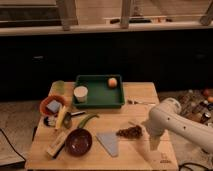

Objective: Place grapes in purple bowl

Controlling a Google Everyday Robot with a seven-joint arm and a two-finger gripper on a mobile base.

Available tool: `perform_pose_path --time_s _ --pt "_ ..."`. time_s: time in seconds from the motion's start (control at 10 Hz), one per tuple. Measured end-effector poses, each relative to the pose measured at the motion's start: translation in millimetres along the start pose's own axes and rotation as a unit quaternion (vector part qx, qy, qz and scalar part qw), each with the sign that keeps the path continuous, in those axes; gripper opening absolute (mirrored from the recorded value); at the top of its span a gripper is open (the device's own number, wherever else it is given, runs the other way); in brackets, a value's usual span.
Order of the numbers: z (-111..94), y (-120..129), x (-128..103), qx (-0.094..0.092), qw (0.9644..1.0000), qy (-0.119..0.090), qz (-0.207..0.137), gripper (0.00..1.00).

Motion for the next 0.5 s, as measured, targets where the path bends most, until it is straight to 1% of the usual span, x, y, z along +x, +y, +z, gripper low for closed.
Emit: perform_pose_path --time_s 0.1,0.5 --pt "3.7 -1.7 -2.0 -0.001 1.0 -0.005 -0.003 0.8" --pt "11.8 -6.5 -1.3 -0.004 0.9998 -0.016 -0.008 0.8"
